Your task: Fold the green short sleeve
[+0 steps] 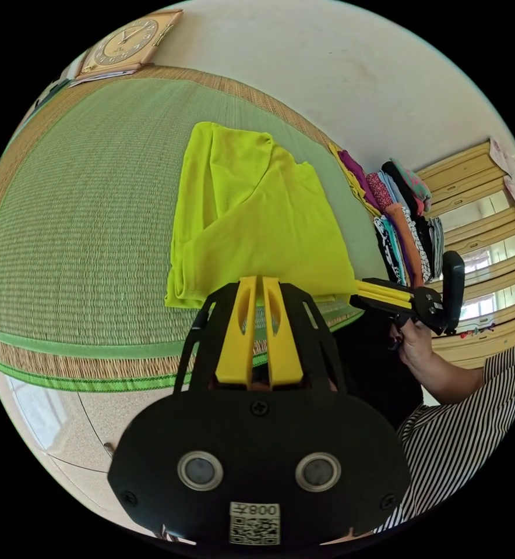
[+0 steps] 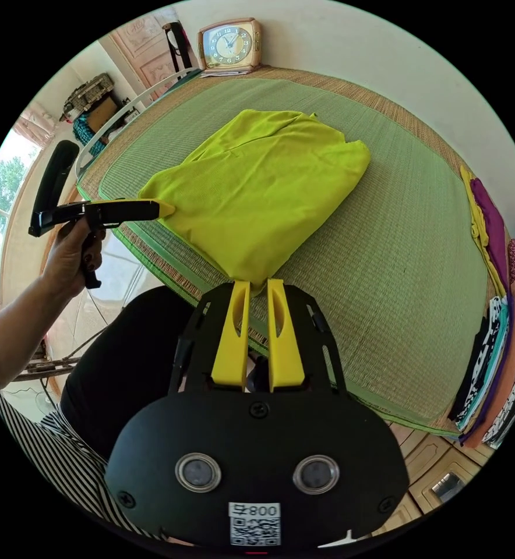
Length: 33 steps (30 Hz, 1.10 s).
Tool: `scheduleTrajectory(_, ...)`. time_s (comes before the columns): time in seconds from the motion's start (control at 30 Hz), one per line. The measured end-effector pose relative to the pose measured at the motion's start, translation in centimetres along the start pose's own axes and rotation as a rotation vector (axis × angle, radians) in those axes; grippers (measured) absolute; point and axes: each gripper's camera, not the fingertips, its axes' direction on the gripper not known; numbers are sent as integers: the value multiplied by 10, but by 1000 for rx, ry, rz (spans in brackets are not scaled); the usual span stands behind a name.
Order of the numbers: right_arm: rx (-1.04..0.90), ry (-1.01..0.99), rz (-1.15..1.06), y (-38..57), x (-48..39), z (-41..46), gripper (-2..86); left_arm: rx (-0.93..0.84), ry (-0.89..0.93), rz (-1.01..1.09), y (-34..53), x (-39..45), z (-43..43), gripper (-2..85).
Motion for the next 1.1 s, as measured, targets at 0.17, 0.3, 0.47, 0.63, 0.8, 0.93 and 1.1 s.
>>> scheduleTrajectory(0.17, 6, 41, -52, 10, -20, -5, 20, -15, -1, -6, 1, 0, 15, 3)
scheduleTrajectory(0.3, -17, 56, -77, 16, -35, 3, 13, -6, 27, -21, 3, -1, 25, 2)
scheduleTrajectory(0.47, -42, 130, -145, 22, -62, 12, 12, 10, 65, -66, 5, -1, 37, 3)
scheduleTrajectory(0.63, -56, 189, -216, 28, -84, 19, 12, 34, 84, -128, 12, -5, 45, 2)
scheduleTrajectory(0.8, -71, 198, -242, 32, -93, 23, 13, 36, 44, -133, 19, 6, 54, 3)
scheduleTrajectory(0.93, -77, 211, -265, 35, -99, 23, 13, 60, 76, -94, 27, 36, 59, 8)
scheduleTrajectory(1.1, -74, 210, -259, 38, -102, 19, 14, -21, 194, 82, 22, 98, 95, 23)
